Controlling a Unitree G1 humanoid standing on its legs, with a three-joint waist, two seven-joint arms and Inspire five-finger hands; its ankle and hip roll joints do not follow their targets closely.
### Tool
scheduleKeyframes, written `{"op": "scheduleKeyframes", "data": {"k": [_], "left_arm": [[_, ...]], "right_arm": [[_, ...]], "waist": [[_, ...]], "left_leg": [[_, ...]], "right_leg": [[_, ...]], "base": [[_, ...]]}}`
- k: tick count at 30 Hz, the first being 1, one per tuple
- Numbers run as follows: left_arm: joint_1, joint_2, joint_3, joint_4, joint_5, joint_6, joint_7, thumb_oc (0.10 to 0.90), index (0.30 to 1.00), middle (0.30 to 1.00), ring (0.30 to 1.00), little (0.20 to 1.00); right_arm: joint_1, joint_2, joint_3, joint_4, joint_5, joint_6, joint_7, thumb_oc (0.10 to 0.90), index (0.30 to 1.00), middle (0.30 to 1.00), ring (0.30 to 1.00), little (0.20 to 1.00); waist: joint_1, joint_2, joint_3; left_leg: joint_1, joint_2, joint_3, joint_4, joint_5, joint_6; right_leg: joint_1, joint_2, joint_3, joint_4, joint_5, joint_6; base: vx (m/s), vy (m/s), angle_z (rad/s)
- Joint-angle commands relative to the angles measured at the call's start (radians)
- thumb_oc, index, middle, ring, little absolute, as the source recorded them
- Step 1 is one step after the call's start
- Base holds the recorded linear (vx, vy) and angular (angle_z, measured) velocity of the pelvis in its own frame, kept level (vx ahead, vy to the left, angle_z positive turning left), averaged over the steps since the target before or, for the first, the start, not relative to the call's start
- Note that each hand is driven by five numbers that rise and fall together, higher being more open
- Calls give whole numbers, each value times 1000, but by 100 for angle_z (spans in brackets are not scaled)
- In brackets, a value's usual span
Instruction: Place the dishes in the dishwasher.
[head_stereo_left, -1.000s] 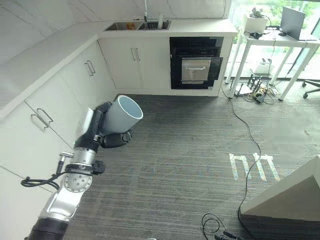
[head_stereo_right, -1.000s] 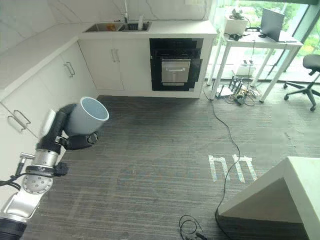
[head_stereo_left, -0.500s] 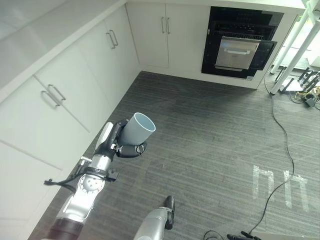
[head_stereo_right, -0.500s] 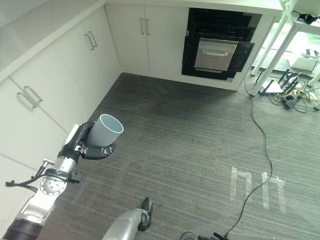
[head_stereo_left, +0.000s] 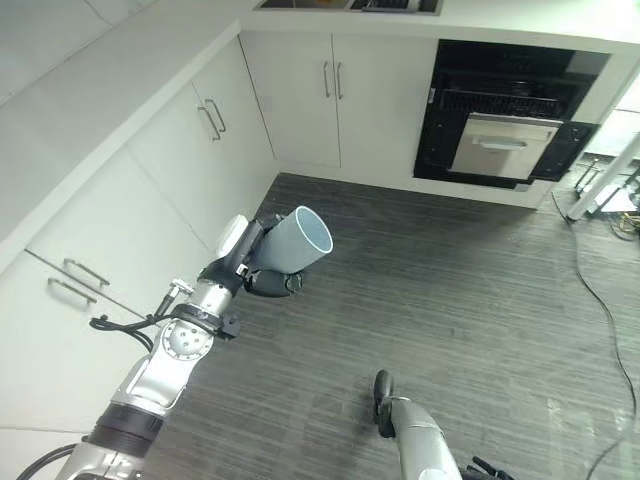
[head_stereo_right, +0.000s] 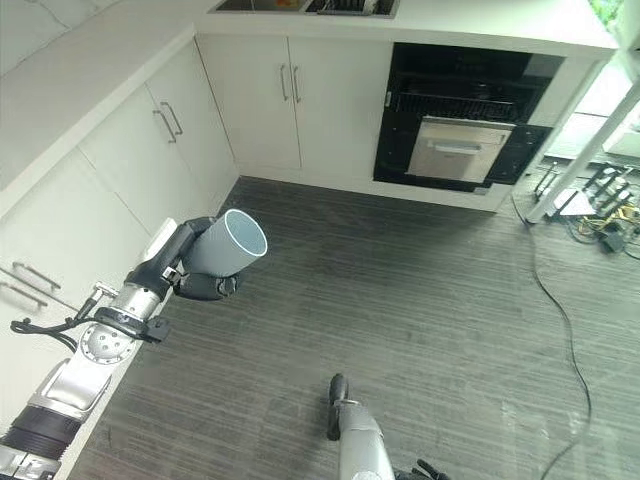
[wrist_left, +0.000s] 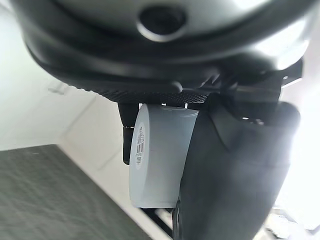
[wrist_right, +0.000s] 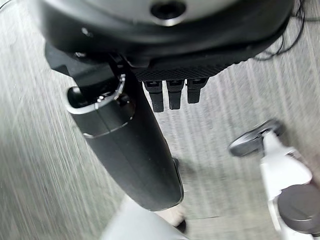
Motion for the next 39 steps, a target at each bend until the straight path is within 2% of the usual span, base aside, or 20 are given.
{"op": "scheduleKeyframes", "data": {"k": [1, 2, 3, 4, 5, 8, 9, 10, 11, 12, 13, 14, 16, 18, 20, 28, 34, 39], "left_arm": [[-107, 54, 100, -180, -6, -71, 41, 400, 300, 300, 300, 300], [-100, 49, 102, -191, -5, -63, 45, 400, 300, 300, 300, 300], [-93, 39, 105, -207, 4, -49, 53, 400, 300, 300, 300, 300], [-88, 33, 107, -216, 11, -40, 56, 400, 300, 300, 300, 300], [-83, 26, 115, -233, 15, -21, 57, 400, 300, 300, 300, 300], [-80, 31, 129, -248, -6, 4, 42, 400, 300, 300, 300, 300], [-97, 45, 138, -232, -25, 1, 21, 400, 300, 300, 300, 300], [-99, 52, 144, -219, -31, -8, 18, 400, 300, 300, 300, 300], [-96, 60, 151, -210, -35, -10, 23, 400, 300, 300, 300, 300], [-89, 75, 158, -189, -42, -19, 38, 400, 300, 300, 300, 300], [-87, 77, 160, -185, -44, -23, 39, 400, 300, 300, 300, 300], [-80, 86, 166, -178, -51, -25, 44, 400, 300, 300, 300, 300], [-48, 90, 188, -170, -50, -47, 36, 400, 300, 300, 300, 300], [-34, 83, 203, -147, -46, -92, 16, 400, 300, 300, 300, 300], [-19, 73, 210, -142, -37, -116, 19, 400, 300, 300, 300, 300], [-35, 72, 214, -117, -54, -147, -4, 400, 300, 300, 300, 300], [-32, 80, 224, -101, -77, -158, -23, 400, 300, 300, 300, 300], [-32, 84, 227, -120, -73, -147, -28, 400, 300, 300, 300, 300]], "right_arm": [[-24, 10, 35, -9, 8, -20, 12, 800, 900, 900, 900, 900], [-28, 6, 40, -8, -4, -25, 15, 800, 900, 900, 900, 900], [-35, -6, 52, -6, -24, -32, 26, 800, 900, 900, 900, 900], [-39, -13, 60, -4, -38, -38, 34, 800, 900, 900, 900, 900], [-48, -25, 80, -3, -43, -54, 41, 800, 900, 900, 900, 900], [-60, -46, 99, -5, -18, -63, 42, 800, 900, 900, 900, 900], [-66, -61, 95, -14, -11, -60, 48, 800, 900, 900, 900, 900], [-70, -66, 93, -16, -14, -55, 54, 800, 900, 900, 900, 900], [-76, -67, 94, -13, -28, -53, 60, 800, 900, 900, 900, 900], [-86, -68, 101, -4, -49, -50, 67, 800, 900, 900, 900, 900], [-87, -68, 104, -1, -50, -49, 68, 800, 900, 900, 900, 900], [-90, -69, 113, 3, -56, -47, 70, 800, 900, 900, 900, 900], [-104, -61, 136, 13, -52, -36, 62, 800, 900, 900, 900, 900], [-111, -52, 149, 10, -27, -34, 54, 800, 900, 900, 900, 900], [-111, -45, 157, -6, -21, -28, 42, 800, 900, 900, 900, 900], [-85, -40, 131, -27, -54, -30, 9, 800, 900, 900, 900, 900], [-77, -33, 119, -32, -64, -30, -6, 800, 900, 900, 900, 900], [-76, -27, 105, -33, -77, -52, -19, 800, 900, 900, 900, 900]], "waist": [[-14, -24, -50], [-14, -24, -54], [-10, -25, -59], [-5, -28, -60], [6, -40, -52], [11, -36, -28], [25, -34, -2], [31, -31, 8], [38, -26, 16], [47, -21, 18], [53, -21, 20], [69, -17, 26], [113, 7, 33], [116, 7, 24], [111, 20, 13], [65, 54, -16], [61, 50, -32], [63, 49, -35]], "left_leg": [[-95, 163, -34, -135, -12, 32], [-77, 171, -33, -135, -11, 24], [-56, 184, -30, -135, 32, 8], [-40, 194, -23, -135, 93, -6], [-56, 222, -12, -53, 204, -29], [-190, 265, -35, 237, 297, -42], [-318, 228, -84, 299, 307, -16], [-331, 190, -100, 258, 291, -1], [-325, 157, -109, 168, 289, 6], [-322, 124, -112, 23, 305, 7], [-322, 114, -117, -17, 314, 5], [-339, 83, -157, -97, 339, -2], [-451, 43, -248, -135, 386, -31], [-451, 47, -220, -135, 344, -16], [-440, 48, -229, -135, 309, -7], [-386, 63, -213, -135, 231, 11], [-341, 66, -207, -135, 182, 32], [-304, 83, -180, -135, 152, 59]], "right_leg": [[91, -148, 94, -3, -105, 384], [102, -136, 94, -3, -115, 373], [123, -117, 94, -3, -137, 351], [142, -104, 99, -3, -154, 336], [184, -78, 111, -3, -187, 301], [245, -19, 125, -3, -221, 242], [299, 11, 154, -3, -235, 218], [312, 20, 179, -3, -239, 219], [325, 33, 205, -3, -246, 224], [340, 55, 237, -3, -261, 233], [346, 59, 244, -3, -265, 235], [362, 73, 270, -3, -273, 239], [394, 112, 315, -3, -286, 239], [386, 101, 307, -3, -289, 247], [374, 96, 299, -3, -293, 256], [331, 79, 274, -3, -289, 273], [298, 46, 243, -3, -271, 290], [333, 36, 199, -3, -268, 290]], "base": [[404, -417, -31], [399, -381, -41], [310, -284, -48], [420, -444, -73], [387, -456, -74], [309, -388, -71], [326, -234, -112], [357, -115, -107], [347, 55, -71], [297, 63, -130], [295, 67, -140], [231, 50, -146], [288, 70, -95], [139, 92, -114], [78, 116, -136], [60, 106, -44], [29, 56, -10], [44, 58, -21]]}}
